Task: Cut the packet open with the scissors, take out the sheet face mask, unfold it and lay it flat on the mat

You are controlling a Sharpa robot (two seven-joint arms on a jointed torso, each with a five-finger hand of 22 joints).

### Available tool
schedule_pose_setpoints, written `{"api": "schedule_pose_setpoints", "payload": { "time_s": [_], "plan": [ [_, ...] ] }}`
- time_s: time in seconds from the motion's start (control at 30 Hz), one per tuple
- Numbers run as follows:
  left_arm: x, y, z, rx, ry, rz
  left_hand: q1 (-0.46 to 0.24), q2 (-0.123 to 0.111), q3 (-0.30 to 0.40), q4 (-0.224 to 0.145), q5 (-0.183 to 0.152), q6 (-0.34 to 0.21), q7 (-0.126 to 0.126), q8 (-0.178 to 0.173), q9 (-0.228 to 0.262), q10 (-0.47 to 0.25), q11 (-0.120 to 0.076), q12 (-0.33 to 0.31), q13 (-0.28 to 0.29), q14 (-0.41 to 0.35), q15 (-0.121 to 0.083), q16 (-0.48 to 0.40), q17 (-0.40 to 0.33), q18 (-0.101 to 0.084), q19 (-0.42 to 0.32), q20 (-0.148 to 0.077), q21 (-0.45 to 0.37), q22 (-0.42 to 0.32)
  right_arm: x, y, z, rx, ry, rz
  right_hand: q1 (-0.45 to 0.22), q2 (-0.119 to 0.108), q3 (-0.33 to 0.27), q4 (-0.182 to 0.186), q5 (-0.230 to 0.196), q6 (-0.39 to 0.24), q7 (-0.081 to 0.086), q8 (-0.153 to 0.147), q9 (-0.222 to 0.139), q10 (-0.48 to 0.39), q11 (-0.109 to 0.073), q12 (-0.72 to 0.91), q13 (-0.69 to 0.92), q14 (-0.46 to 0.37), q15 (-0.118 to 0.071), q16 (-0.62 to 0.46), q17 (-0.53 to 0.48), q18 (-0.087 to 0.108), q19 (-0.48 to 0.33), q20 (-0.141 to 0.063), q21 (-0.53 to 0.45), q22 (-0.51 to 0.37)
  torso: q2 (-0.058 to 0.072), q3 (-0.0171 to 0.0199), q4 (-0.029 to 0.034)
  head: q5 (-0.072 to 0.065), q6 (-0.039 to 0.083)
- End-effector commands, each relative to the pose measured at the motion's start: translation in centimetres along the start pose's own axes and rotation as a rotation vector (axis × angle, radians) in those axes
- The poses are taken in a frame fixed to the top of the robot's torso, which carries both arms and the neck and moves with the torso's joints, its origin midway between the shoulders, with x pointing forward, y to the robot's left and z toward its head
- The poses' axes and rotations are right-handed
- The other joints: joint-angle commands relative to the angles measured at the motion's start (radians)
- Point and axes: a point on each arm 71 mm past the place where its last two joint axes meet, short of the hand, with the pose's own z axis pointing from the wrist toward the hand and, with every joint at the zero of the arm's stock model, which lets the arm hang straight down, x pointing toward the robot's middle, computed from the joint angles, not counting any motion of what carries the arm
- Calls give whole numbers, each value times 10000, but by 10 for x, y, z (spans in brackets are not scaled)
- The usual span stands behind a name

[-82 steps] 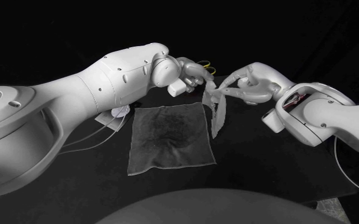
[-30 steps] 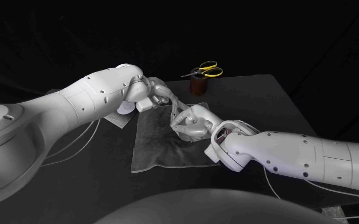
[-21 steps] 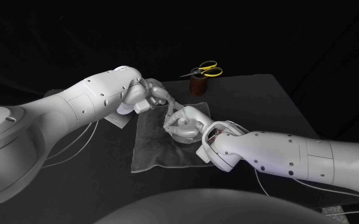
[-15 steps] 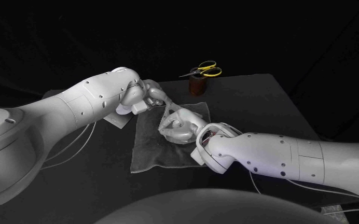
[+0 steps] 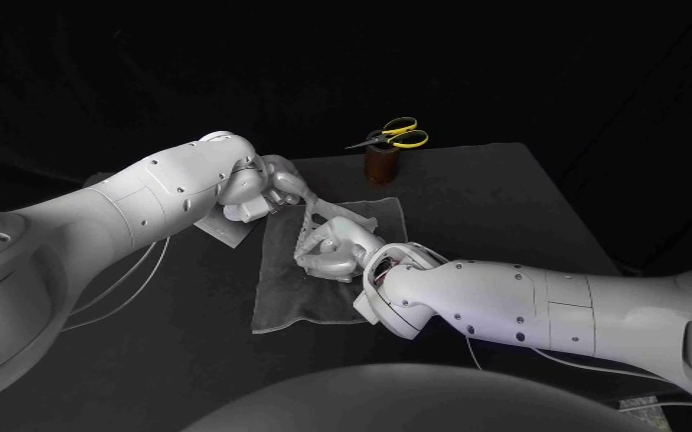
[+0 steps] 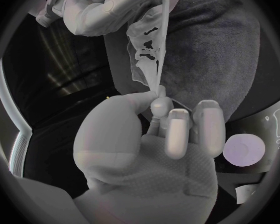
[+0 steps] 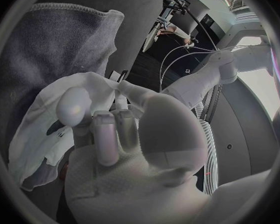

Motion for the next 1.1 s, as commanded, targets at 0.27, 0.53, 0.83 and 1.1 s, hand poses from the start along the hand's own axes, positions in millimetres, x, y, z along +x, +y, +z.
{"api": "schedule_pose_setpoints", "payload": {
  "time_s": [0.27,0.53,0.83,1.1],
  "plan": [
    [-14,16,-8,-184,-879,480,159,33,628,-798,41,-176,69,2,-12,-141,31,-63,-70,887,-6,67,2114,-146,-34,0,12,690,19,0,2,154,1065,-31,-29,117,-6,71,46,59,-13,215,321,843,-60,-121,1934,1001,-69,9,2368,113,-68,3,-115,1106,0,5,-7,159,2],
    [-11,26,-8,-341,-1119,693,220,29,624,-864,41,-212,91,-5,-27,-182,50,-95,-130,900,12,85,2158,-154,-19,17,36,720,29,-1,4,337,1586,-83,-43,131,-5,85,46,44,-9,217,323,829,-58,-172,1899,996,-67,-2,2350,127,-98,4,-195,1085,12,3,-13,281,2],
    [-4,33,-3,-319,-1293,685,147,-28,385,-818,36,-772,224,-344,-231,-928,178,-690,-1081,867,129,52,2069,-120,-117,122,-50,606,32,-1,9,174,1225,-29,-215,110,-126,209,44,-106,33,198,326,782,-21,-313,1804,976,-43,-47,2273,165,-201,20,-448,1014,20,5,-31,393,2],
    [-7,35,-2,-244,-1484,492,125,-43,218,-770,36,-985,266,-492,-332,-1253,219,-858,-1394,855,171,44,2045,-107,-157,170,-81,569,29,0,14,-318,671,235,-899,-508,-1319,697,45,-1475,599,-509,53,420,457,-1281,1147,818,353,-359,1746,239,-579,280,-1314,773,20,13,-42,434,2]
  ]
}}
